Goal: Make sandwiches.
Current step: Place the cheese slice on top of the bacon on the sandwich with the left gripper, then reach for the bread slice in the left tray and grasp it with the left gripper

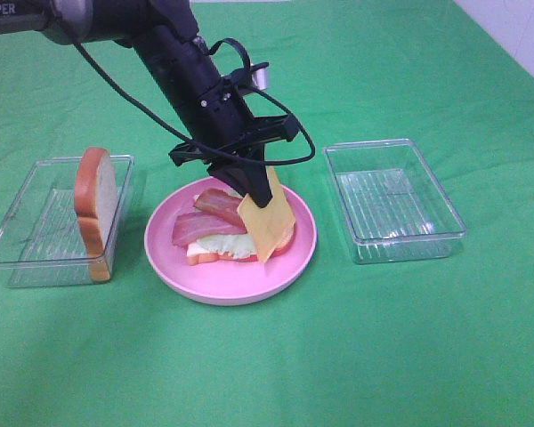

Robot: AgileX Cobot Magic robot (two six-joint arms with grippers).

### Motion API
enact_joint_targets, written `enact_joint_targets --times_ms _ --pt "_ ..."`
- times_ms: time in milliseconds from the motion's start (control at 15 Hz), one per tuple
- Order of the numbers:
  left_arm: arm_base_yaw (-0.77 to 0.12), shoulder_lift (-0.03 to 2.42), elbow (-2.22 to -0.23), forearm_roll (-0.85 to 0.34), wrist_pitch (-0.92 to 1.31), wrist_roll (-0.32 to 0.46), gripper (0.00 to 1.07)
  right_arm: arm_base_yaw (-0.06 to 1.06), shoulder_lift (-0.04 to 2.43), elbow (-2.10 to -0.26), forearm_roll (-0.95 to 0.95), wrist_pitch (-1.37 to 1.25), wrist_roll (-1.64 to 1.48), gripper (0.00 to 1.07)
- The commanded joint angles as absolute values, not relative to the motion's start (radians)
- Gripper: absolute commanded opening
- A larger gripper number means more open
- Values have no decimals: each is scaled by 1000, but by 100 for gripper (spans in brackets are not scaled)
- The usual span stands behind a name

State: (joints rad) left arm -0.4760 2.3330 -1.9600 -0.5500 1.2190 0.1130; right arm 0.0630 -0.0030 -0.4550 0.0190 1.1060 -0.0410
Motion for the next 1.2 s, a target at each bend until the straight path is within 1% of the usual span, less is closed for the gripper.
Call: enact_joint_targets --times_ms 67,133,267,333,400,667,733,800,867,933,1000,1133,1200 --pt "-482 2335 -1952 -478 1190 119 0 60 -35 -452 20 1101 -49 96" --pt "-482 2335 -1952 -478 1190 119 0 60 -35 -452 20 1101 -49 96" --pt "-482 2335 -1952 -353 1142 119 0 60 -35 -452 20 1101 -49 96" --pt "-482 2335 -1952 -353 1142 119 0 60 -35 -452 20 1101 -49 96" --pt "-482 2335 -1952 -329 1122 119 0 60 -35 -452 20 1101 -49 96" --pt "-482 2335 -1952 -324 1116 119 0 60 -35 -452 20 1101 -49 96" --pt "-482 2335 -1952 -323 1116 119 11 60 -35 -452 20 1101 -49 96" --pt "-482 2335 -1952 -319 1116 119 33 60 -35 -452 20 1101 -49 96" --pt "-482 2330 -1952 -316 1116 98 64 60 -35 -452 20 1101 -49 96" --pt "-482 2324 -1967 -307 1121 85 98 60 -35 -452 20 1101 -49 96" --pt "-482 2317 -1987 -288 1131 78 101 60 -35 -452 20 1101 -49 96" --pt "-482 2294 -2038 -255 1169 66 101 60 -35 -452 20 1101 -49 96" --pt "-482 2280 -2098 -253 1262 66 101 60 -35 -452 20 1101 -49 96"
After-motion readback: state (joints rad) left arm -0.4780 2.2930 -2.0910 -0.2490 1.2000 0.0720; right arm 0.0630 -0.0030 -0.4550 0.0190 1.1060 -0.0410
